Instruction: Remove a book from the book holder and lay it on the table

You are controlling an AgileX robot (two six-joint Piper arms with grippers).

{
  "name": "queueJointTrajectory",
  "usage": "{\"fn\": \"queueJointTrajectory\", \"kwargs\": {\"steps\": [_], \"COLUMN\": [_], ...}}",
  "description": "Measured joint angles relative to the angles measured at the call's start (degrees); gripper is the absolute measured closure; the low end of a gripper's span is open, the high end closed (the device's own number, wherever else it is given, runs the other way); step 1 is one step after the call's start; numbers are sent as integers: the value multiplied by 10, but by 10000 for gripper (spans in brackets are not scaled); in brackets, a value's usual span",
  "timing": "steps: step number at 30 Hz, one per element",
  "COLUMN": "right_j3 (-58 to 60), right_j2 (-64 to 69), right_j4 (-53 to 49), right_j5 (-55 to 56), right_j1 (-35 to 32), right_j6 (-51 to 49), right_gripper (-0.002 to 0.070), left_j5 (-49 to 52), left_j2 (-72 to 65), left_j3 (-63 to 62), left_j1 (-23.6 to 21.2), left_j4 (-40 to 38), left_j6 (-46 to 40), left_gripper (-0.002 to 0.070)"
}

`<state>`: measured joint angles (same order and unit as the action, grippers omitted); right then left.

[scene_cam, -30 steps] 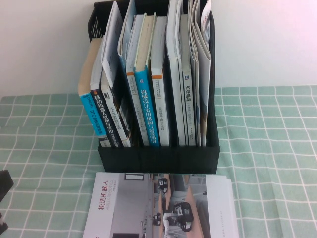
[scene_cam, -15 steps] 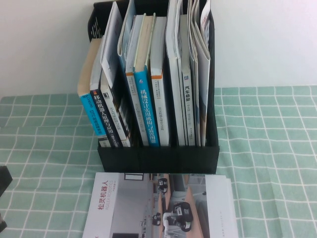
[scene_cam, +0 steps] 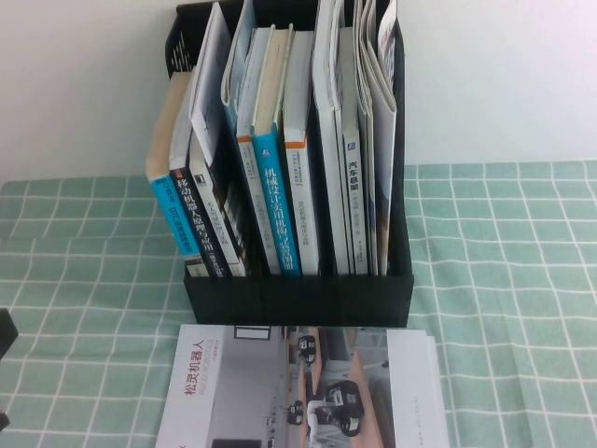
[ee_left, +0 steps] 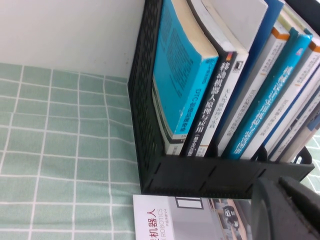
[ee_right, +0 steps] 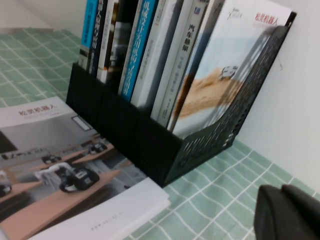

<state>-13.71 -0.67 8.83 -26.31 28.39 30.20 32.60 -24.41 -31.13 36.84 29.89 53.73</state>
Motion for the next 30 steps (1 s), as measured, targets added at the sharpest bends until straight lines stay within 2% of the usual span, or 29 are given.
{"fn": "queueJointTrajectory", "kwargs": {"steps": [10,20,22,24,26,28,30], "right_j3": [4,4,4,4,4,4,4], "right_j2": [1,1,1,1,1,1,1], "right_j4": [19,19,19,19,19,19,19], "right_j5": [-72,-76,-76,-76,-76,-76,-76], "right_j1": [0,0,0,0,0,0,0], "right_j6": [-1,-1,-1,-1,-1,-1,-1], "right_gripper": [678,678,678,678,678,678,678], "left_j5": [1,7,23,29,11,-28,-78], "left_j2": [0,1,13,35,71,113,149], "left_j3": [0,3,3,3,6,15,32], "left_j1": [0,0,-4,-27,-65,-121,-171], "left_j4": [1,-11,-29,-62,-128,-211,-289], "left_j6": [0,-4,-72,-194,-326,-479,-597], "left_gripper": [678,678,678,678,678,678,678]}}
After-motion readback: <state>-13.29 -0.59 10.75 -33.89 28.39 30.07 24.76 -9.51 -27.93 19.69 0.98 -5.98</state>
